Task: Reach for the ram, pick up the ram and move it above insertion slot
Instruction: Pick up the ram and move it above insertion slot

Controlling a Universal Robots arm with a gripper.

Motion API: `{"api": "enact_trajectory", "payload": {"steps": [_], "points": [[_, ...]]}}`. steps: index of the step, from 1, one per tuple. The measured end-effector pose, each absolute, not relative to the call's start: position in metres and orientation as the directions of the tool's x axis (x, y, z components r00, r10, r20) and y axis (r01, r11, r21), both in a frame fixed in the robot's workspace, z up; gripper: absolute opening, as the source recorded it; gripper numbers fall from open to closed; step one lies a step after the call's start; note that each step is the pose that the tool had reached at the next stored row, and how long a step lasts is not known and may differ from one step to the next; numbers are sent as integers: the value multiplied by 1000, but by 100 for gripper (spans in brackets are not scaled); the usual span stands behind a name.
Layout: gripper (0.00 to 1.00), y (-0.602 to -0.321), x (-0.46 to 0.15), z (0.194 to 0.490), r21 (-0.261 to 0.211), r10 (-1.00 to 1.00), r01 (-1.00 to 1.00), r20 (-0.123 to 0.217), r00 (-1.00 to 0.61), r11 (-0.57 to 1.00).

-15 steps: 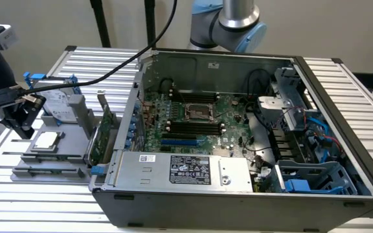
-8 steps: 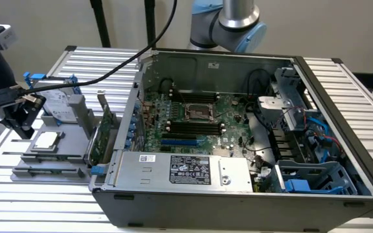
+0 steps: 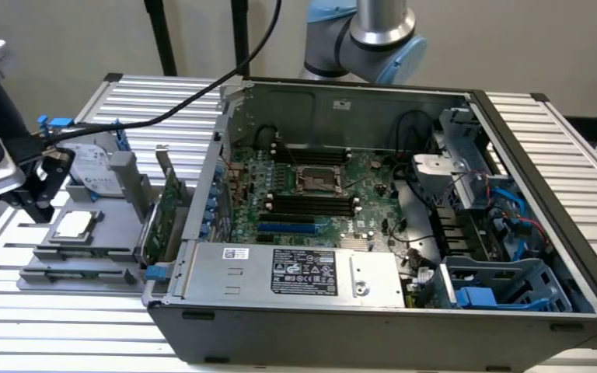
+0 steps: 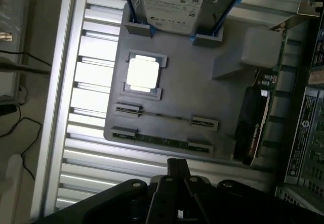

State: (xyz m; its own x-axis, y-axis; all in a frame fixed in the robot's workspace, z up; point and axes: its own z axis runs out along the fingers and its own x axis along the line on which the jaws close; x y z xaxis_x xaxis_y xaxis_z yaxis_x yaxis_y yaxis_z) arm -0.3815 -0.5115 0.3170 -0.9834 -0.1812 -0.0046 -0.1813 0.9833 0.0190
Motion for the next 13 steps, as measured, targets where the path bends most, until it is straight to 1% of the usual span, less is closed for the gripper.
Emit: {"api": "enact_trajectory", "payload": {"steps": [13], "points": [[11,-512,-382,315,19,-407,-407,-5,-913,913]]}}
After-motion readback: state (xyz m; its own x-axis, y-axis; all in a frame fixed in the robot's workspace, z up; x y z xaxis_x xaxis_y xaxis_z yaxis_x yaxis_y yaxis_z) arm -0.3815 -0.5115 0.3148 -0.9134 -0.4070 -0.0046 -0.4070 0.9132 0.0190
